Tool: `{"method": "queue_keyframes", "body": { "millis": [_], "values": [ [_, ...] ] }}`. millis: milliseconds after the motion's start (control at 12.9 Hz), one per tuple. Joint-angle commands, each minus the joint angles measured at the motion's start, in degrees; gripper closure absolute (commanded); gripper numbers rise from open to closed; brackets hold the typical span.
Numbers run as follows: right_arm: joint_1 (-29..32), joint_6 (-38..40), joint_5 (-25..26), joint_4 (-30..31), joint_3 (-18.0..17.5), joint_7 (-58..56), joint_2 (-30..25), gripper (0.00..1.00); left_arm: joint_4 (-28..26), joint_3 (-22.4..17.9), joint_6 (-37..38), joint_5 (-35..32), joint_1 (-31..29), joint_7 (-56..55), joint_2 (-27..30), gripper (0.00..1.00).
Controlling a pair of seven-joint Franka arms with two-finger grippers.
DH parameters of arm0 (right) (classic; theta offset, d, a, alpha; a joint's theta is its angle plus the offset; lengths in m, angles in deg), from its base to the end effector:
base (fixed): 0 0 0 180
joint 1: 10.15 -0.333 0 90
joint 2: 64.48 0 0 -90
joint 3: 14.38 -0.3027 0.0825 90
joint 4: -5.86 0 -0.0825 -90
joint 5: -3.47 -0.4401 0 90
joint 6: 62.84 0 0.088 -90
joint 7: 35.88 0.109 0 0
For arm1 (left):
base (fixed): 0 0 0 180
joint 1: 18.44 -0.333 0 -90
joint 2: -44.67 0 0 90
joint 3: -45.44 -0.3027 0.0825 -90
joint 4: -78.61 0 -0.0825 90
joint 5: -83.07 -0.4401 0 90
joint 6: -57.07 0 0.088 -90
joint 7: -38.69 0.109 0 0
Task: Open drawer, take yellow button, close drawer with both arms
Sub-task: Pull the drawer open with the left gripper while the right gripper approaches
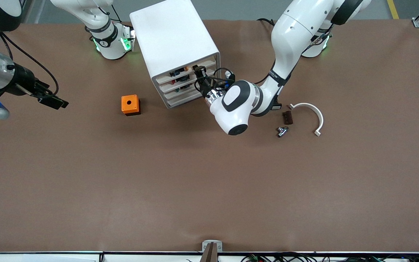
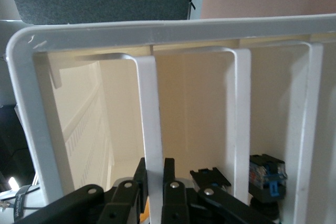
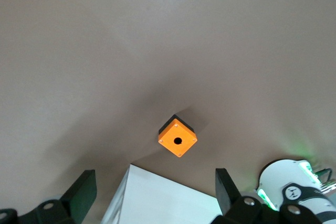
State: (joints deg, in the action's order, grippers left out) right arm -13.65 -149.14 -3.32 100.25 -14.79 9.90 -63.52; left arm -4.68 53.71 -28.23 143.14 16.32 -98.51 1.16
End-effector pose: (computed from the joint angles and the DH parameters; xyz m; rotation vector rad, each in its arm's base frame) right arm 0.6009 0.0546 0.5547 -2.8811 1.1050 0.2988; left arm 0.4561 -0.5416 0.2189 -1.1473 -1.7686 1.3960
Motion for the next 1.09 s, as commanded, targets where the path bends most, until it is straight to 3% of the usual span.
{"method": "queue_keyframes", "body": {
  "millis": [0,311,467,544,622,700,1011],
  "values": [
    [-2.99,-1.68,-0.95,0.1,0.23,6.06,0.71,0.0,3.47,-0.88,0.31,-0.04,-3.63,0.7,-0.79,1.0],
    [-7.12,-4.31,-0.95,0.1,0.23,12.04,1.68,0.0,6.47,-1.59,-0.3,0.05,-9.7,1.32,-1.14,0.95],
    [-10.02,-5.89,-0.95,0.1,0.23,16.86,2.38,0.0,6.47,-1.59,-1.44,0.22,-10.76,1.41,-1.58,0.81],
    [-11.94,-6.68,-0.95,0.1,0.23,19.84,2.73,0.0,6.56,-1.5,-1.97,0.22,-10.85,1.41,-1.58,0.65],
    [-14.31,-7.65,-0.95,0.01,0.23,23.7,3.17,0.0,6.56,-1.59,-2.23,0.14,-10.85,1.41,-1.41,0.27],
    [-16.51,-8.7,-0.95,0.1,0.23,27.48,3.52,0.0,6.56,-1.59,-2.15,0.05,-11.11,1.32,-1.15,0.01],
    [-24.25,-14.15,-0.95,0.1,0.23,42.52,6.5,0.0,9.63,-1.76,-1.97,-1.53,-15.93,1.32,-0.01,0.01]
  ]
}}
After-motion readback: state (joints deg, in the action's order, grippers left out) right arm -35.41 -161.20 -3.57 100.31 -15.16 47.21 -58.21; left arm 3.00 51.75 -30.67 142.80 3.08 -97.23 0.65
